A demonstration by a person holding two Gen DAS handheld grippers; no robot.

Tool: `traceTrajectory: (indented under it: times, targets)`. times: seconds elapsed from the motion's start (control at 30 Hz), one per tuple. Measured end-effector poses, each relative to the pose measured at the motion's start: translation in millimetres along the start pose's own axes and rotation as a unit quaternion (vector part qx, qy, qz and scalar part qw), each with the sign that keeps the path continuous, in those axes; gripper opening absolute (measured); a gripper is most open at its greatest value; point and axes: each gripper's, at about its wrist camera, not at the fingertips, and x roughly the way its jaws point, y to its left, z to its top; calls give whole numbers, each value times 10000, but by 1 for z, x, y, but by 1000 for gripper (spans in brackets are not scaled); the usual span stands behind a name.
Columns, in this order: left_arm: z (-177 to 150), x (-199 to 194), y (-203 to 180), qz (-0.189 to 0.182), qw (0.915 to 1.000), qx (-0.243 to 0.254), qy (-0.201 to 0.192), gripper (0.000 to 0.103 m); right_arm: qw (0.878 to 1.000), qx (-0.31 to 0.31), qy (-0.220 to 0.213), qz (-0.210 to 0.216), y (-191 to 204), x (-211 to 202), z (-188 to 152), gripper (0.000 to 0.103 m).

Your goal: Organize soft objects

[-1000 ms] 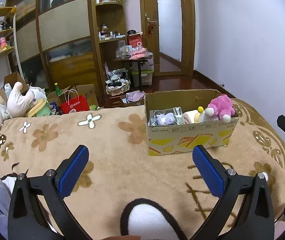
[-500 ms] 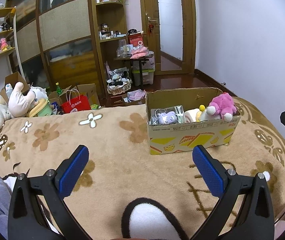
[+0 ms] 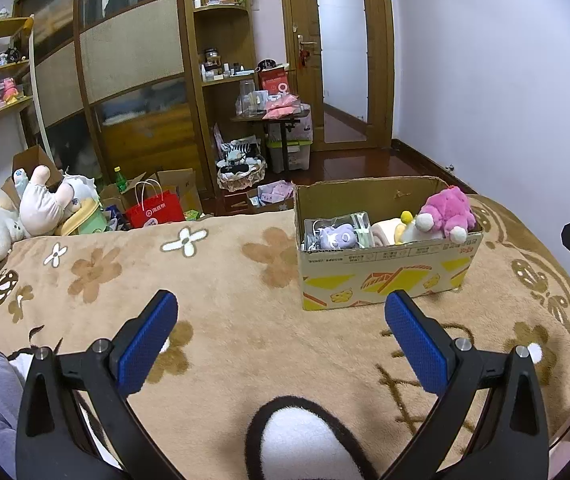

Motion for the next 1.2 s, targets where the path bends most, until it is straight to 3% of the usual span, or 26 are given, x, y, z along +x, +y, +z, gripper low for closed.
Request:
traceTrajectory:
  times: [1.2]
  targets:
    - [2,-4,1,37,10000,-7,-45,102,10000,6,15,-75,-5,3,2,103]
